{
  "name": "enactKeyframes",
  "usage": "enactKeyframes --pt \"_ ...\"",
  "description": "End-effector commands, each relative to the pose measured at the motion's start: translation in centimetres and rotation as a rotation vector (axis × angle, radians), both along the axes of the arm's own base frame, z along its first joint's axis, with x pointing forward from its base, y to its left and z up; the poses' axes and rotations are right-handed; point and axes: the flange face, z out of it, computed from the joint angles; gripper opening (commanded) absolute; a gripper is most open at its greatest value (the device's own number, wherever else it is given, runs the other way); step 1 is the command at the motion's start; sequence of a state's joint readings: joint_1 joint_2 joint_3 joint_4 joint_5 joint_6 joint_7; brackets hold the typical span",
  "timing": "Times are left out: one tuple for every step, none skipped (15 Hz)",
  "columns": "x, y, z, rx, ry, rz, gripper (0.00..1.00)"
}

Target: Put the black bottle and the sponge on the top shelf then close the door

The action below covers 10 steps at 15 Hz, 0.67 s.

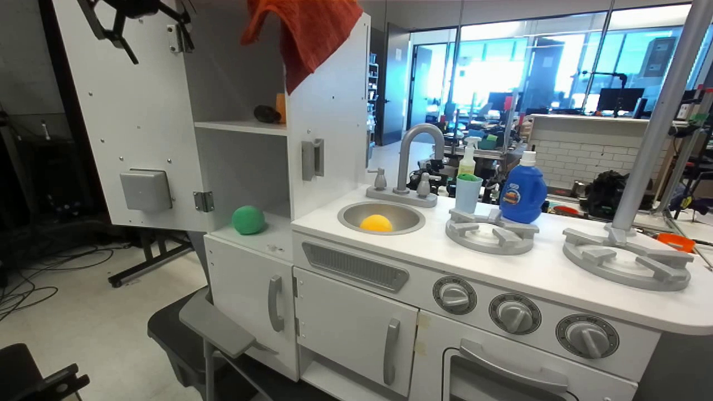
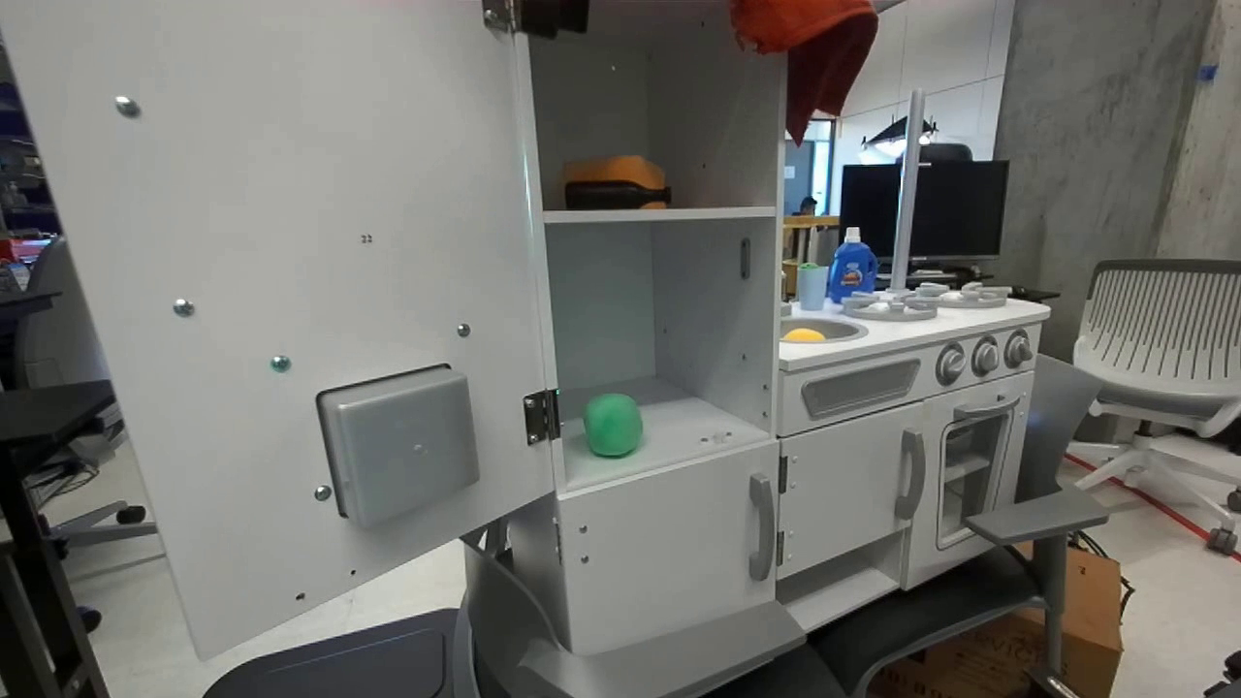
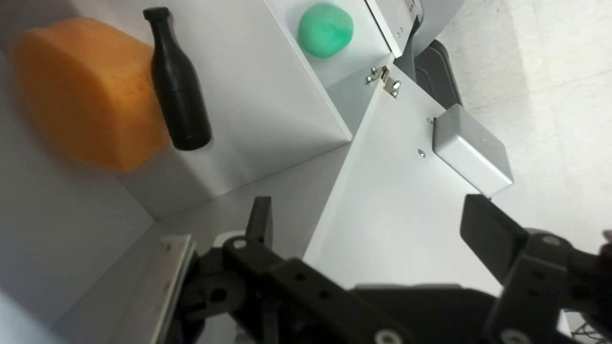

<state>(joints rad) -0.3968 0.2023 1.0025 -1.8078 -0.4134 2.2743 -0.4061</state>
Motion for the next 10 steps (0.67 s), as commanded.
enactKeyframes --pt "0.6 -2.8 7.8 0.025 0.054 0.059 1.0" --pt "0.8 -4.1 9.6 0.043 0.054 0.057 1.0" --pt "1.0 -5.2 11.9 0.061 0.053 0.055 1.0" --pt "1.2 -6.5 14.2 0.079 0.042 0.046 1.0" --pt "1.2 -7.7 16.5 0.097 0.034 0.032 1.0" --pt "1.4 -9.4 18.6 0.111 0.023 0.019 1.0" --pt "1.3 -11.0 20.7 0.123 0.008 -0.009 1.0" --pt "1.4 -13.0 22.5 0.134 -0.008 -0.053 1.0" --pt "1.7 -15.0 23.7 0.134 -0.021 -0.096 1.0" --pt "1.8 -16.3 24.7 0.125 -0.03 -0.123 1.0"
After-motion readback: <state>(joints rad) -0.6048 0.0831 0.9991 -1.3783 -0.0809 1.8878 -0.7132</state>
